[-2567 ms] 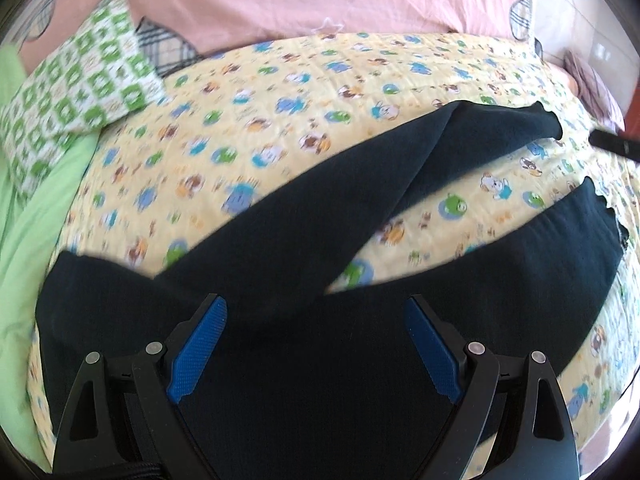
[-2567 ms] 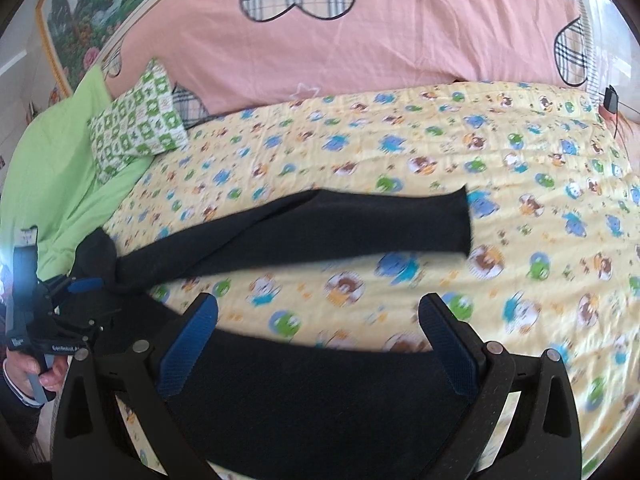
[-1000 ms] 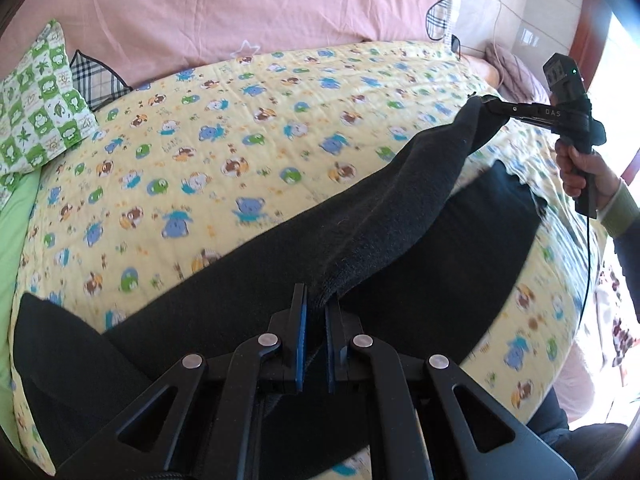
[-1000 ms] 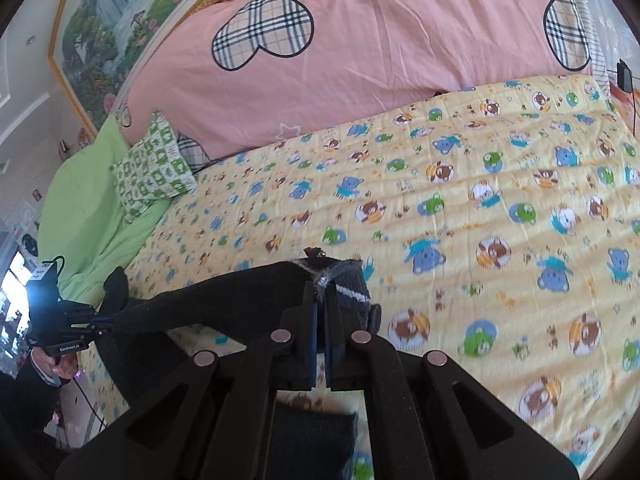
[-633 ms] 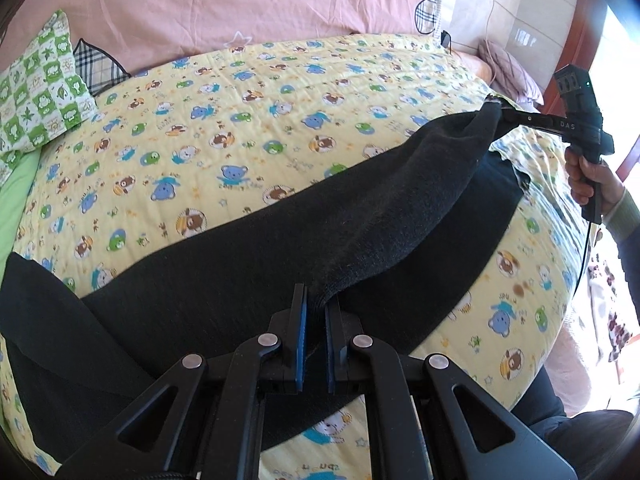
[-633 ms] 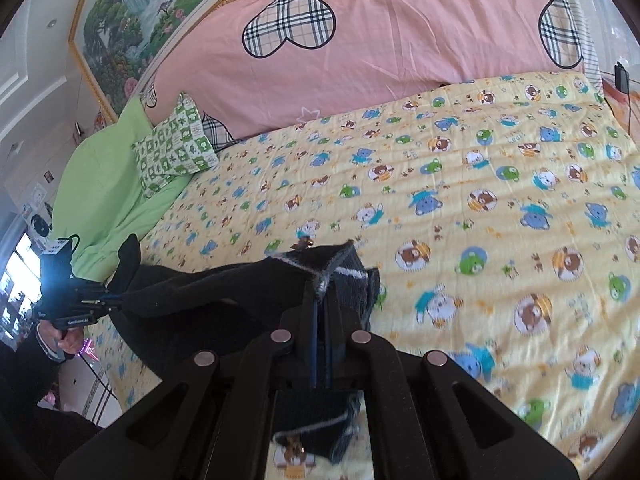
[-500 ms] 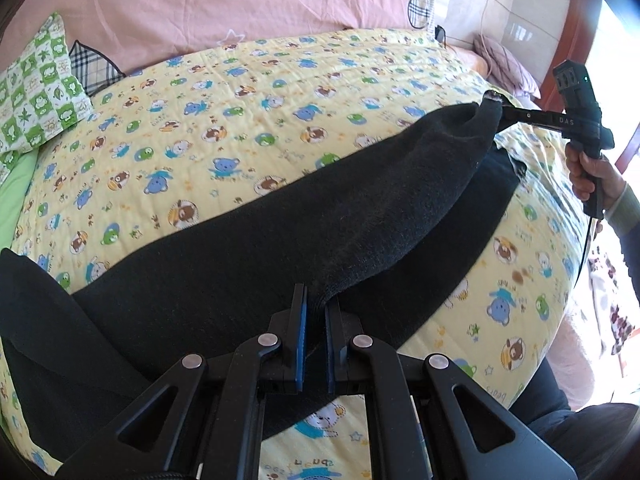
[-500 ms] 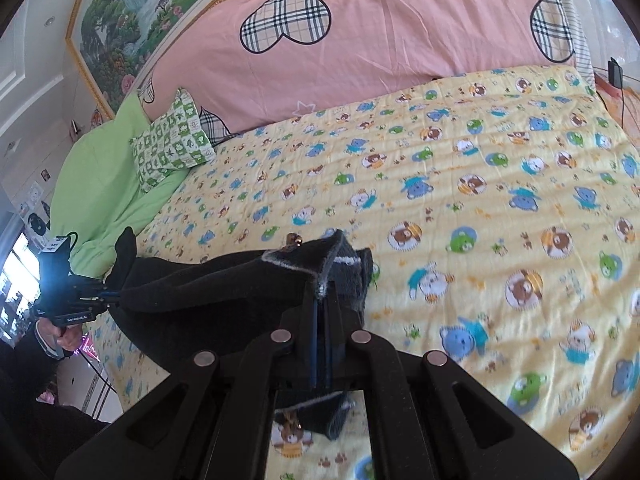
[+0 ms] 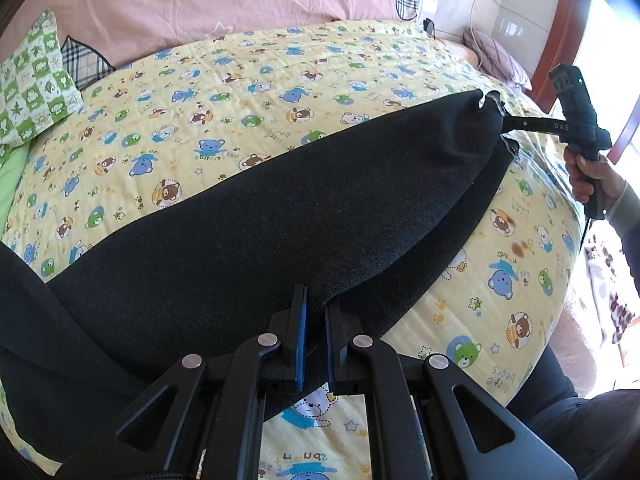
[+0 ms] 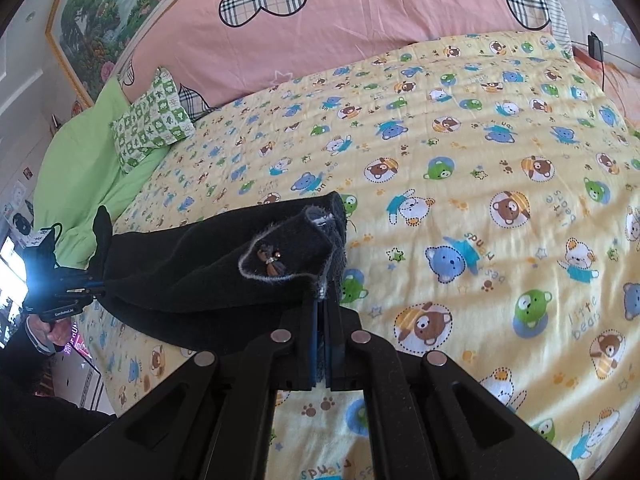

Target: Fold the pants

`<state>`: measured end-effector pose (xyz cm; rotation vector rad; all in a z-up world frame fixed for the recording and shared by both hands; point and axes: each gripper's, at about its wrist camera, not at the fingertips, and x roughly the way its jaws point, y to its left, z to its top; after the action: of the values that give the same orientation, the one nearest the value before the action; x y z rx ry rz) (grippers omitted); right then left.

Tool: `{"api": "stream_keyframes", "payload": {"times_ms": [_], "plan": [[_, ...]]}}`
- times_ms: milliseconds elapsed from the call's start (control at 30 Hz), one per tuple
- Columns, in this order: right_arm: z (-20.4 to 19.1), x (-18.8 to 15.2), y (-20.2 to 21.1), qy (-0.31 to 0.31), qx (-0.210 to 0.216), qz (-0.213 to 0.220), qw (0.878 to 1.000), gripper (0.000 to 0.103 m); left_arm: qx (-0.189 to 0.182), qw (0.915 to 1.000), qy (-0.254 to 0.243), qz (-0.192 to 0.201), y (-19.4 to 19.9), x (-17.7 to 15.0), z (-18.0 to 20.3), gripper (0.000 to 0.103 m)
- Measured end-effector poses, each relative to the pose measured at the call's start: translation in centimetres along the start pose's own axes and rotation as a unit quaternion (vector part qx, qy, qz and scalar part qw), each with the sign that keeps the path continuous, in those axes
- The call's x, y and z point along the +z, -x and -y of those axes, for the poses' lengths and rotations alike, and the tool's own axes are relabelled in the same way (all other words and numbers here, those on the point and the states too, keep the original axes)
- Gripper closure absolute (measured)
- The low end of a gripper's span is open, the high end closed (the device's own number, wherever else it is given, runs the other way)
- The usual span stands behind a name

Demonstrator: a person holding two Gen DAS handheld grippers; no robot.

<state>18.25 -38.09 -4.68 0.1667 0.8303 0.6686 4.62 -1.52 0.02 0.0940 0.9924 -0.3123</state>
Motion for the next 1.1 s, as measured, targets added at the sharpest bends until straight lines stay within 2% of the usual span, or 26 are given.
{"api": "stream_keyframes", "payload": {"times_ms": [167, 233, 300, 400, 433, 467, 533, 600, 667, 767, 867, 967, 1100], "plan": [[-0.7, -0.3, 1.2, -0.002, -0.007, 0.015, 1.0, 0.1, -0.008, 0.9999, 0.004, 0.01, 0.6, -0.3, -0.2, 0.097], [-0.9, -0.5, 1.6, -0.004, -0.009, 0.018, 1.0, 0.1, -0.013, 0.9999, 0.003, 0.003, 0.1, -0.6, -0.3, 0.096], [-0.8, -0.9, 1.0, -0.012, -0.015, 0.004, 1.0, 0.1, -0.013, 0.9998, 0.007, -0.01, -0.9, -0.8, -0.4, 0.094], [-1.1, -1.7, 0.1, -0.018, -0.043, -0.016, 0.999, 0.098, -0.013, 0.9996, 0.018, -0.016, -1.1, -1.2, -0.6, 0.086], [-1.3, -1.8, 0.1, -0.019, -0.053, -0.018, 0.998, 0.097, -0.018, 0.9996, 0.02, -0.01, -0.7, -1.3, -0.6, 0.078], [-1.6, -1.9, 0.4, -0.019, -0.063, -0.016, 0.998, 0.093, -0.02, 0.9996, 0.02, -0.006, -0.3, -1.4, -0.6, 0.063], [-2.4, -2.0, 1.3, -0.018, -0.071, -0.009, 0.997, 0.085, -0.013, 0.9997, 0.02, 0.008, 0.8, -1.8, -0.6, 0.048], [-3.1, -1.9, 2.4, -0.019, -0.073, 0.006, 0.997, 0.059, -0.004, 0.9997, 0.019, 0.017, 1.8, -2.4, -0.8, 0.047], [-4.2, -1.9, 3.5, -0.016, -0.074, 0.027, 0.997, 0.051, 0.003, 0.9994, 0.029, 0.021, 2.5, -3.1, -1.5, 0.047], [-6.1, -1.6, 3.8, -0.011, -0.059, 0.042, 0.997, 0.051, 0.007, 0.998, 0.058, 0.027, 3.6, -4.1, -2.9, 0.047], [-8.4, -1.6, 2.9, -0.003, -0.033, 0.038, 0.999, 0.051, 0.018, 0.9949, 0.094, 0.033, 4.5, -4.9, -4.8, 0.046], [-10.9, -1.6, 1.1, 0.007, -0.005, 0.027, 1.0, 0.051, 0.033, 0.9888, 0.14, 0.04, 5.6, -5.7, -7.2, 0.039], [-14.3, -1.4, -1.6, 0.025, 0.028, 0.011, 0.999, 0.05, 0.053, 0.9787, 0.193, 0.047, 6.9, -6.5, -10.5, 0.037]]}}
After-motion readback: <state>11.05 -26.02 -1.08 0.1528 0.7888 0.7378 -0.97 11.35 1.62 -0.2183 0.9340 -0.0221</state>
